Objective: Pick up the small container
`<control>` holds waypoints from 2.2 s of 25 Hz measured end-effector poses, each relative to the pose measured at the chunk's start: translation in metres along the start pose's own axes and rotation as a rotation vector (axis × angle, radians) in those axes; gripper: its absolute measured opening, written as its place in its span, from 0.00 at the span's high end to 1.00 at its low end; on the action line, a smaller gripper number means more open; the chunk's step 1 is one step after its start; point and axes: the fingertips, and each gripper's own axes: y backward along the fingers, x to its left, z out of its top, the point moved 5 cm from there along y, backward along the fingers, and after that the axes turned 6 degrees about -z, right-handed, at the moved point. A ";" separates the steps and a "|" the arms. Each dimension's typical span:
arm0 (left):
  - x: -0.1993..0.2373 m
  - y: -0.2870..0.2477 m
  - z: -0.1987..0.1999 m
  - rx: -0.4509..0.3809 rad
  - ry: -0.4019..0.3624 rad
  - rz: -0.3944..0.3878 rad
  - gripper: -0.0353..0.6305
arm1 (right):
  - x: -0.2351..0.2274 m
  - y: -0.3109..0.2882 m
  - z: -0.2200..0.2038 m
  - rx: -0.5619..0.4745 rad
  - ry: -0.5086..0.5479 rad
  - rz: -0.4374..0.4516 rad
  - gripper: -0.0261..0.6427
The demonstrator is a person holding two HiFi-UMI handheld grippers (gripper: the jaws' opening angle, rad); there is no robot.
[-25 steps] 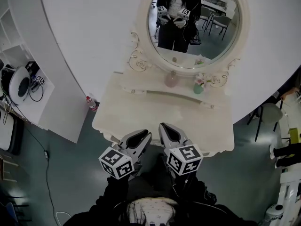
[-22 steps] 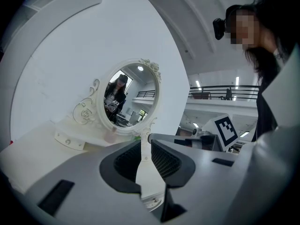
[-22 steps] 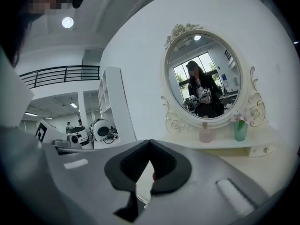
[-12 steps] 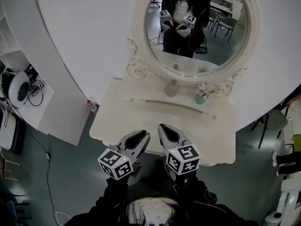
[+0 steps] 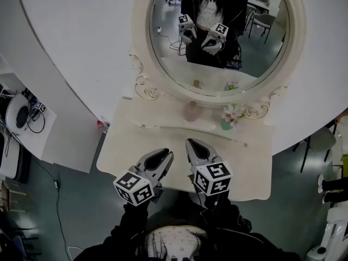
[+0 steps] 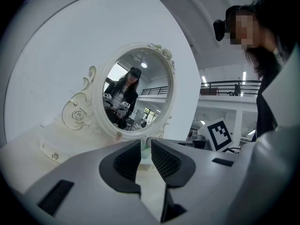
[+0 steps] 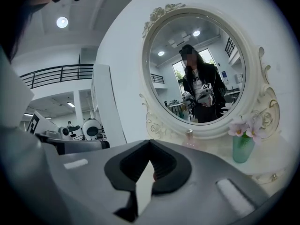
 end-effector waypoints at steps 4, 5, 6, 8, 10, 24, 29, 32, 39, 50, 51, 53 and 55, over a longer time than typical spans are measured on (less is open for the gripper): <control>0.009 -0.015 0.003 0.028 -0.009 0.019 0.86 | -0.026 -0.022 0.002 0.010 -0.004 -0.011 0.95; 0.011 -0.019 0.003 0.036 -0.010 0.021 0.86 | -0.032 -0.029 0.002 0.015 -0.001 -0.013 0.95; 0.013 -0.022 0.003 0.042 -0.010 0.023 0.86 | -0.038 -0.035 0.002 0.019 0.004 -0.016 0.95; 0.016 -0.029 0.002 0.054 -0.008 0.029 0.86 | -0.050 -0.047 0.002 0.029 0.017 -0.022 0.95; 0.021 -0.034 0.001 0.064 -0.006 0.039 0.86 | -0.060 -0.059 0.003 0.040 0.042 -0.028 0.95; 0.045 -0.055 -0.014 0.136 0.027 0.083 0.85 | -0.109 -0.136 -0.008 0.130 0.155 -0.078 0.77; 0.049 -0.054 -0.018 0.147 0.034 0.098 0.85 | -0.114 -0.156 -0.014 0.145 0.243 -0.099 0.69; 0.052 -0.050 -0.019 0.151 0.036 0.113 0.85 | -0.117 -0.165 -0.015 0.146 0.261 -0.116 0.69; 0.056 -0.040 -0.019 0.152 0.043 0.144 0.85 | -0.117 -0.180 -0.017 0.152 0.264 -0.134 0.69; 0.057 -0.039 -0.025 0.164 0.056 0.149 0.85 | -0.118 -0.182 -0.017 0.126 0.276 -0.174 0.72; 0.056 -0.039 -0.025 0.165 0.057 0.148 0.85 | -0.118 -0.183 -0.018 0.121 0.266 -0.176 0.73; 0.056 -0.038 -0.025 0.166 0.057 0.150 0.85 | -0.118 -0.184 -0.018 0.120 0.244 -0.180 0.73; 0.057 -0.037 -0.025 0.166 0.060 0.153 0.85 | -0.118 -0.184 -0.018 0.132 0.238 -0.180 0.74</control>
